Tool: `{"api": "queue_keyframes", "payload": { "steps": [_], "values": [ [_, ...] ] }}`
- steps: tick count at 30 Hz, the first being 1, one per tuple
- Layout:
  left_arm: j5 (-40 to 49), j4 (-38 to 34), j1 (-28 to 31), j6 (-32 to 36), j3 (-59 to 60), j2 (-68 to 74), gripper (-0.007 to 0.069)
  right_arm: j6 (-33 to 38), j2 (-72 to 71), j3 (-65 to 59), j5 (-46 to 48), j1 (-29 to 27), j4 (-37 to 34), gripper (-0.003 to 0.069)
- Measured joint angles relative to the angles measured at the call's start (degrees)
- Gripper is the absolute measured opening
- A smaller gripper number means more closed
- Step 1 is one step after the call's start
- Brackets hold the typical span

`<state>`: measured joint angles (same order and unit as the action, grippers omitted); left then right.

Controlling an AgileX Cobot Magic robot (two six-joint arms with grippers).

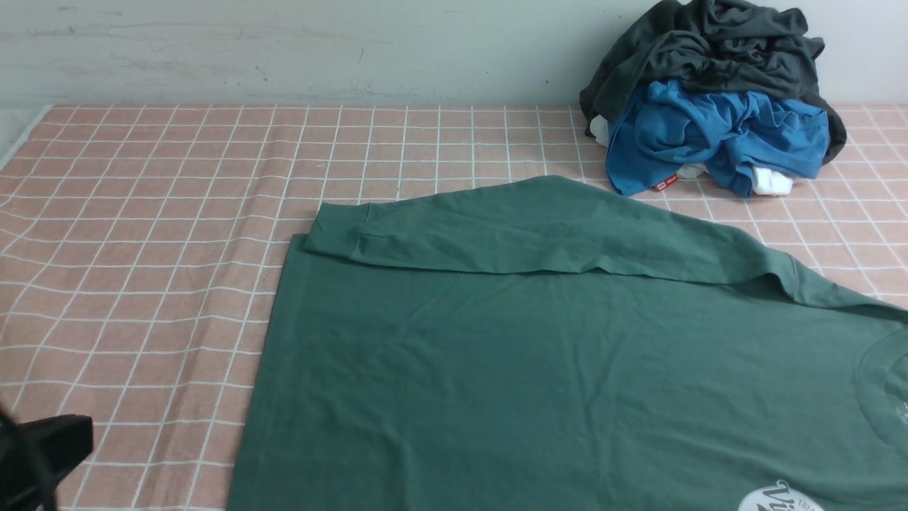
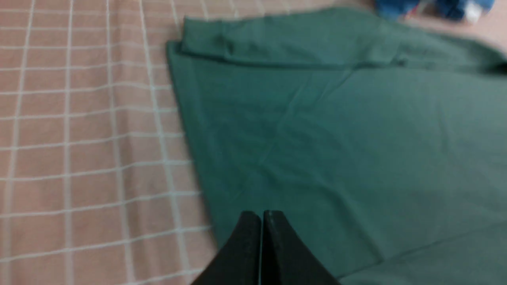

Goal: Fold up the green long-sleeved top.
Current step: Use the left arm to clamp the cuff closest to it

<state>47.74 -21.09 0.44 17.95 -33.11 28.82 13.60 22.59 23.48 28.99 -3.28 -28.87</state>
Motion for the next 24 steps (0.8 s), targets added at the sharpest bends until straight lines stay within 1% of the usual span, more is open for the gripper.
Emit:
{"api": "queue_keyframes", "payload": {
  "steps": [1, 2, 4, 5, 6, 8, 9, 10, 12, 15, 16, 18, 21, 24],
  "values": [
    [2.3, 2.7, -0.3, 0.1, -2.8, 2.8, -0.0003, 2.5, 3.9, 3.9, 3.6, 0.3, 1.9, -0.0014],
    [5.8, 7.0, -1.3, 0.0, -5.6, 7.4, 0.0, 4.5, 8.4, 9.1, 9.0, 0.9, 3.8, -0.0014],
    [9.6, 10.9, -4.7, -0.3, -8.6, 13.0, 0.0011, 6.0, 14.4, 14.5, 16.1, 2.6, 5.3, -0.0014],
    [9.9, 10.9, -5.2, -0.3, -8.7, 13.5, 0.0013, 6.1, 15.1, 15.0, 16.8, 2.6, 5.4, -0.0014],
    [11.6, 12.0, -8.6, -0.5, -9.3, 16.6, 0.0029, 6.6, 19.1, 17.8, 21.8, 4.6, 6.2, -0.0014],
    [13.5, 12.3, -14.6, -0.5, -9.3, 20.9, 0.0064, 6.8, 24.6, 20.2, 28.5, 8.0, 7.1, -0.0014],
    [13.6, 12.3, -15.1, -0.5, -9.3, 21.8, 0.0068, 6.8, 25.0, 20.3, 29.1, 8.4, 7.2, -0.0014],
    [14.0, 12.3, -19.7, -0.5, -9.1, 25.2, 0.0109, 6.9, 27.8, 20.5, 34.4, 10.9, 8.2, -0.0014],
    [13.9, 12.3, -23.2, -0.5, -9.0, 29.1, 0.0159, 7.0, 30.3, 20.1, 39.1, 13.7, 9.1, -0.0014],
    [12.2, 12.3, -28.4, -0.5, -8.7, 36.3, 0.0252, 7.0, 32.4, 19.0, 41.4, 16.4, 9.8, -0.0014],
    [10.4, 12.3, -30.4, -0.5, -8.7, 39.8, 0.0286, 7.0, 32.6, 18.4, 41.6, 16.9, 9.9, -0.0014],
    [8.8, 12.3, -31.5, -0.5, -8.7, 42.3, 0.0311, 7.0, 32.7, 18.1, 41.7, 16.9, 9.9, -0.0014],
    [2.9, 13.0, -34.4, 0.0, -8.7, 50.4, 0.0367, 7.0, 32.7, 18.0, 41.6, 17.0, 10.3, -0.0014],
    [-0.4, 14.7, -35.3, 0.0, -8.7, 55.6, 0.0378, 7.0, 32.7, 18.0, 41.4, 17.0, 10.3, -0.0014]
  ]
}}
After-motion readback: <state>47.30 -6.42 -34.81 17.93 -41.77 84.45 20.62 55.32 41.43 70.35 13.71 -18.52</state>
